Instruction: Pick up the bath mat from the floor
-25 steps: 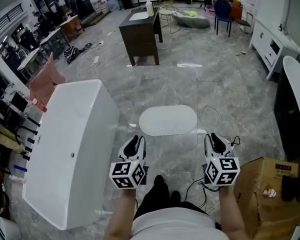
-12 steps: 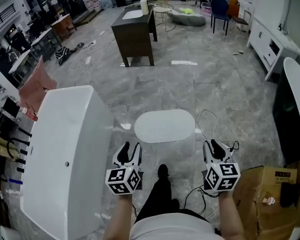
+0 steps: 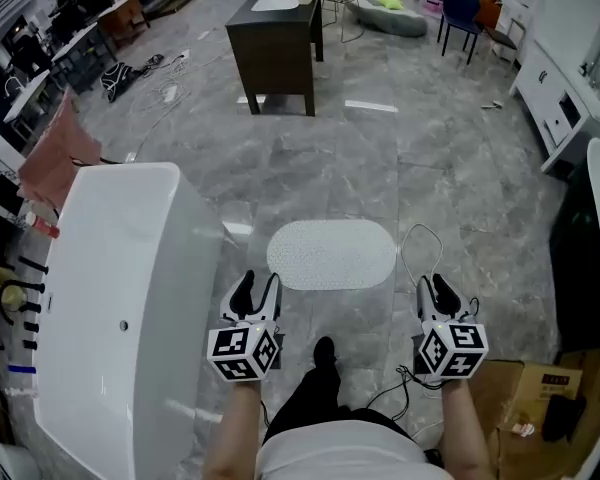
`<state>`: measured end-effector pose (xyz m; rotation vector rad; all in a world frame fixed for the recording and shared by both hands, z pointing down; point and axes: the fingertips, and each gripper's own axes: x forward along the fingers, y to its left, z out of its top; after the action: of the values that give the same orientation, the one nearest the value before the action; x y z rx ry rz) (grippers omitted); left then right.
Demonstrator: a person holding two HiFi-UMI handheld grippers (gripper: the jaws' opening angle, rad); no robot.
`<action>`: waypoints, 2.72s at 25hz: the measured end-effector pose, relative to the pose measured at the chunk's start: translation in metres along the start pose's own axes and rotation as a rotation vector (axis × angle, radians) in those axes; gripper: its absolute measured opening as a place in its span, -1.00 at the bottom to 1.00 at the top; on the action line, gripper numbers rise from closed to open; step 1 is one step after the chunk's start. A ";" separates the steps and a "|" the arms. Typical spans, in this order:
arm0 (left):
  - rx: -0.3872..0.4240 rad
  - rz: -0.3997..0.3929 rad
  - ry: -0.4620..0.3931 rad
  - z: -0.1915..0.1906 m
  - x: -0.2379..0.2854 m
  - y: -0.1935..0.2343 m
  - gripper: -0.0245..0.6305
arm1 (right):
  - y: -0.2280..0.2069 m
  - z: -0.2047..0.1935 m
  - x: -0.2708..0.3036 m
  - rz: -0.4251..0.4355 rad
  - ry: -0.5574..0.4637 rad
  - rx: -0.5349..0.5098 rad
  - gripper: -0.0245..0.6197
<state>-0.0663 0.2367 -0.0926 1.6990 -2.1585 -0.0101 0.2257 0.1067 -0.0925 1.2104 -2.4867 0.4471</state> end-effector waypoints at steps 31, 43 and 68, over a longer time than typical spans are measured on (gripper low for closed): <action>-0.145 0.318 0.138 -0.091 0.148 0.132 -0.26 | 0.035 -0.048 0.282 0.291 0.222 -0.084 -0.63; -0.222 0.483 0.158 -0.257 0.180 0.212 -0.25 | 0.089 -0.208 0.410 0.505 0.309 -0.202 -0.63; -0.211 0.519 0.159 -0.596 0.317 0.353 -0.18 | 0.133 -0.513 0.625 0.705 0.263 -0.308 -0.63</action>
<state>-0.2721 0.1712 0.6378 0.9594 -2.3155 0.0368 -0.1597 -0.0328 0.6174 0.1232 -2.5550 0.3381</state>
